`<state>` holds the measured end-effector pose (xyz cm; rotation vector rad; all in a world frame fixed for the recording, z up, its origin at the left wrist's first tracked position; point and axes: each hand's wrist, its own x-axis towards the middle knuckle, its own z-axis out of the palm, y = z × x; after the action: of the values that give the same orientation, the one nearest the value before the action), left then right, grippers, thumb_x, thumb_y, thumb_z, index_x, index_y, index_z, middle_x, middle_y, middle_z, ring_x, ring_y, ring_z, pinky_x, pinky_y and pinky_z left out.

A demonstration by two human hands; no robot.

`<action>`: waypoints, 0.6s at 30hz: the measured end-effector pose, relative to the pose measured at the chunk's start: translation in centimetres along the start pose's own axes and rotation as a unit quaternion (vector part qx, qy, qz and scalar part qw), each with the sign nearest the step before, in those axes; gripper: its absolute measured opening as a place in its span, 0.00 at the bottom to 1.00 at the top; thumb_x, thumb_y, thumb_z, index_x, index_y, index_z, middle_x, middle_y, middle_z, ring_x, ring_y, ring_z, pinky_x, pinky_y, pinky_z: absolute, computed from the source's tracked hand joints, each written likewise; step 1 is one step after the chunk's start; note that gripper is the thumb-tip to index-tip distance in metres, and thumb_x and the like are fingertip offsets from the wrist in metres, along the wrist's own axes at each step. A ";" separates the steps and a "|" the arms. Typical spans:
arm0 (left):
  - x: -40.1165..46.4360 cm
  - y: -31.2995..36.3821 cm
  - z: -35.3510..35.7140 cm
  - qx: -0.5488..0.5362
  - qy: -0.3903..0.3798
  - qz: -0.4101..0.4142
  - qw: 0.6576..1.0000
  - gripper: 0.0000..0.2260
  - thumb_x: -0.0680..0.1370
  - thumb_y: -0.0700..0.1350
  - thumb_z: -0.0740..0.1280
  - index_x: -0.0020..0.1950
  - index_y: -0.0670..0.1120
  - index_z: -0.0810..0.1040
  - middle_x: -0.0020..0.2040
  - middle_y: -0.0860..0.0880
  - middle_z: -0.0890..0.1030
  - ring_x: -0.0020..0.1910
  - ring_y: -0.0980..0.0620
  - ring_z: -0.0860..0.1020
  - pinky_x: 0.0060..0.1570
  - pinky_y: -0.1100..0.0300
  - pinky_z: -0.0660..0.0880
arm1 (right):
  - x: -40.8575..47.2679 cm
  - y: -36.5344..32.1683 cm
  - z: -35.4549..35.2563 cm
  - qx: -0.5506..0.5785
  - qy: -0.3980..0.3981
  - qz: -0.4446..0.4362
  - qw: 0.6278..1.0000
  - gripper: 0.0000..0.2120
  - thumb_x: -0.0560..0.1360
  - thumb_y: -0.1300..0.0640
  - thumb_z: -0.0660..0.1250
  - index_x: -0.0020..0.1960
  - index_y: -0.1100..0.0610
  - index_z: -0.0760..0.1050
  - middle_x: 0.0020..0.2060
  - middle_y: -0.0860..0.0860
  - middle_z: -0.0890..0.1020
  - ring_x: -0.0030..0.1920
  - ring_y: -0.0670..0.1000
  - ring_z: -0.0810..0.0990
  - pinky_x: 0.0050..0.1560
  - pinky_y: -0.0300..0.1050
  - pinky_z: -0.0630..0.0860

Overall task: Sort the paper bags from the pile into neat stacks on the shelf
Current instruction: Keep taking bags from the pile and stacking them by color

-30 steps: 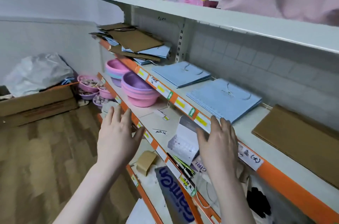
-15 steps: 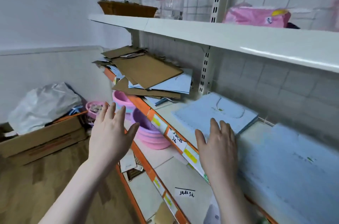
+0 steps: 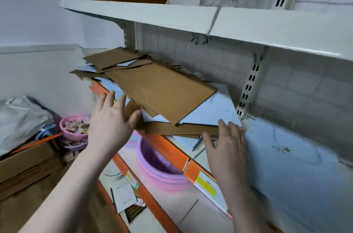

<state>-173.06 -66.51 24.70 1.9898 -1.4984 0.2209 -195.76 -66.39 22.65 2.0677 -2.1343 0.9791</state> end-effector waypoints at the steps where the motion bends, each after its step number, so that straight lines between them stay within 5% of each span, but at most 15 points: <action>1: 1.9 -1.0 0.6 -0.011 -0.006 0.012 1.000 0.27 0.77 0.56 0.62 0.71 0.41 0.67 0.73 0.39 0.63 0.74 0.41 0.57 0.70 0.49 0.54 | 0.7 -1.4 0.9 -0.007 0.002 0.013 1.000 0.25 0.76 0.49 0.64 0.69 0.61 0.69 0.66 0.61 0.71 0.68 0.61 0.66 0.66 0.53 0.63; 8: 12.8 -5.0 3.2 -0.035 -0.070 0.111 0.991 0.29 0.77 0.58 0.60 0.73 0.43 0.65 0.74 0.39 0.61 0.75 0.42 0.54 0.73 0.53 0.50 | 3.9 -8.8 5.9 -0.053 0.020 0.096 0.994 0.27 0.77 0.46 0.61 0.70 0.62 0.66 0.66 0.62 0.70 0.68 0.61 0.66 0.67 0.56 0.66; 12: 16.7 -5.8 4.9 -0.025 -0.111 0.167 0.979 0.30 0.77 0.59 0.59 0.73 0.42 0.65 0.73 0.38 0.62 0.75 0.41 0.55 0.73 0.52 0.51 | 5.0 -10.9 7.2 -0.081 -0.007 0.154 0.985 0.27 0.79 0.42 0.54 0.73 0.56 0.60 0.71 0.55 0.64 0.71 0.55 0.60 0.72 0.50 0.59; 18: 18.2 -5.4 7.6 -0.004 -0.184 0.211 0.960 0.31 0.77 0.64 0.52 0.75 0.47 0.60 0.76 0.42 0.59 0.75 0.43 0.54 0.74 0.51 0.49 | 6.5 -11.4 8.2 -0.099 0.002 0.192 0.976 0.28 0.78 0.42 0.53 0.72 0.57 0.61 0.65 0.56 0.70 0.67 0.56 0.65 0.69 0.50 0.62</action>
<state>-163.75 -84.68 25.43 1.7466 -2.1537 0.0159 -182.98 -74.99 23.56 1.5983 -2.5673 0.7496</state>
